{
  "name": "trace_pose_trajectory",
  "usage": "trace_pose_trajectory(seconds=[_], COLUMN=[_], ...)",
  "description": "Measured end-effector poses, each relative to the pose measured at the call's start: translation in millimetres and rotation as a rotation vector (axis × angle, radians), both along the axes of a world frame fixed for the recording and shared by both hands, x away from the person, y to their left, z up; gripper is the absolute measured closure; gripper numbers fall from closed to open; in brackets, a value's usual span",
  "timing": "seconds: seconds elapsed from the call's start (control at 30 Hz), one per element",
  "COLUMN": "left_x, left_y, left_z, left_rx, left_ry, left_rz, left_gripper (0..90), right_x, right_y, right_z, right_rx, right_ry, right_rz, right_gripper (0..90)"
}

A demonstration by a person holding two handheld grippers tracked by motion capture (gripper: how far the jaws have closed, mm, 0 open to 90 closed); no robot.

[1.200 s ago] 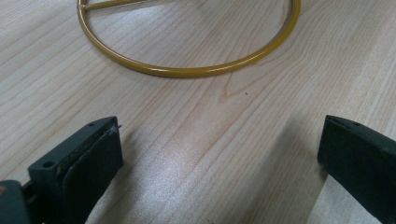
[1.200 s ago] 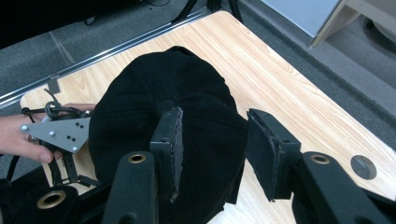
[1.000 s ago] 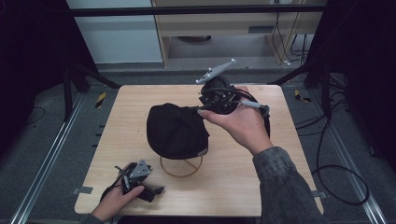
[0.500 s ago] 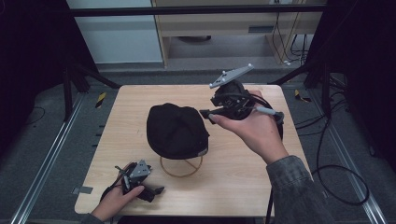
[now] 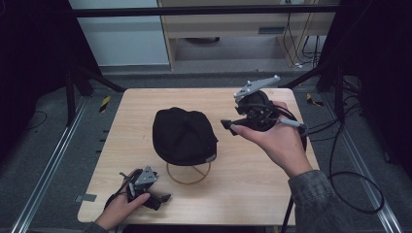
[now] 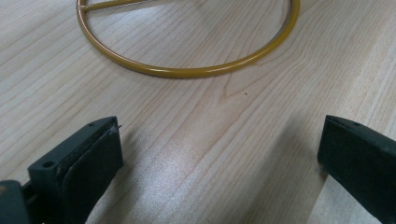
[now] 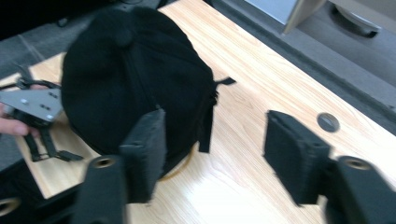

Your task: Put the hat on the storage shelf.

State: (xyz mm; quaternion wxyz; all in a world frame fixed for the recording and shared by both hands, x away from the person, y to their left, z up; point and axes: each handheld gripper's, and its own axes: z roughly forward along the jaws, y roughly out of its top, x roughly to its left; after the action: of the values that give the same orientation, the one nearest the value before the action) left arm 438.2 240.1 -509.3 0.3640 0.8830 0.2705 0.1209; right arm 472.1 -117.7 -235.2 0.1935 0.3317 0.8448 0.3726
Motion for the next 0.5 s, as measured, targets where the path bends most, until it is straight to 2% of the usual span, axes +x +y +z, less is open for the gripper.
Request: trace_pose_trajectory(seconds=[0.2, 0.5], left_x=[-0.1, -0.3], left_y=[0.0, -0.1], left_z=[0.0, -0.2], left_rx=[0.000, -0.002], left_ry=[0.000, -0.002], left_rz=[0.000, 0.002], left_gripper=[0.0, 0.0], right_x=[-1.8, -2.9], right_y=[-10.9, -26.2], right_z=[-12.8, -32.8], right_rx=[-0.023, 0.009], right_ry=[-0.024, -0.038], right_rz=[-0.080, -0.105], right_gripper=[16.1, 7.4])
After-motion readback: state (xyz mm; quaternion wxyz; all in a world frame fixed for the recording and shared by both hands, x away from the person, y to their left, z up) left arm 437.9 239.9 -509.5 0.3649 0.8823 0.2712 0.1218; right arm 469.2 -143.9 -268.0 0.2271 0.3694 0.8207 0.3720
